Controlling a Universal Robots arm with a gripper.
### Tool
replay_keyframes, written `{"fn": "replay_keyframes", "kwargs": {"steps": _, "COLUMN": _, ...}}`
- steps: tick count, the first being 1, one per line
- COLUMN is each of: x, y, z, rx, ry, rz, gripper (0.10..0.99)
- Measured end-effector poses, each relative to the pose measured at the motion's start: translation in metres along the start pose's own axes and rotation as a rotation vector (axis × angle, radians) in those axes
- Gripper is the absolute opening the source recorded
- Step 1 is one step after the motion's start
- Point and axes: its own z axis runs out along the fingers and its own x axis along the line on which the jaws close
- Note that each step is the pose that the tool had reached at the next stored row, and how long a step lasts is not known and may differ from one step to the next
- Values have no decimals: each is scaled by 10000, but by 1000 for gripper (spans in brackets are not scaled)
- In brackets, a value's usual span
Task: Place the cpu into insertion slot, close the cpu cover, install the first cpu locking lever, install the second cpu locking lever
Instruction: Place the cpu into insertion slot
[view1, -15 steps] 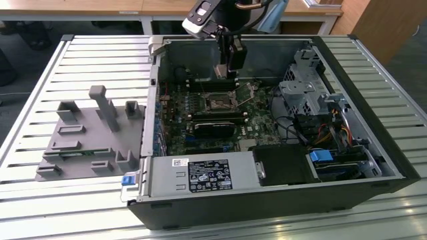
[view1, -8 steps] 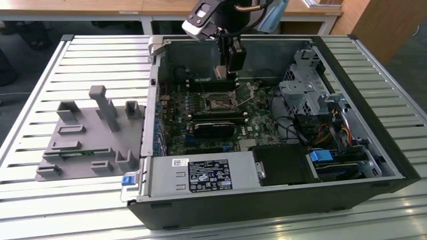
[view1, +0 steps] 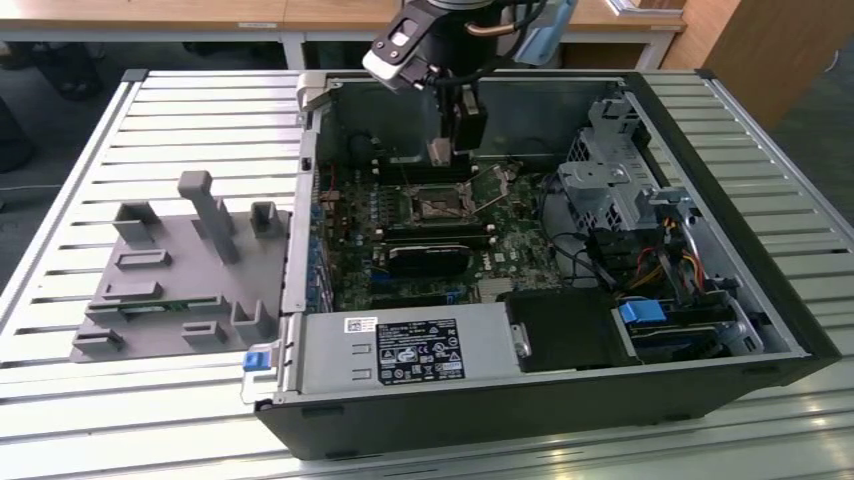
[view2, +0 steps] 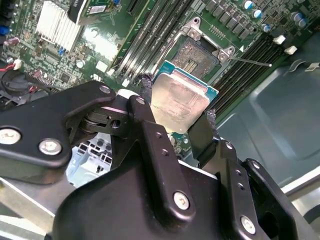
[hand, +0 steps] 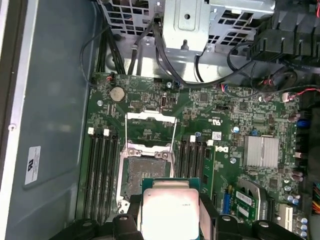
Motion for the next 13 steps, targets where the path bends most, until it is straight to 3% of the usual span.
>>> {"fn": "replay_keyframes", "kwargs": {"steps": 13, "x": 70, "y": -11, "z": 223, "rx": 11, "ry": -27, "rz": 404, "gripper": 537}}
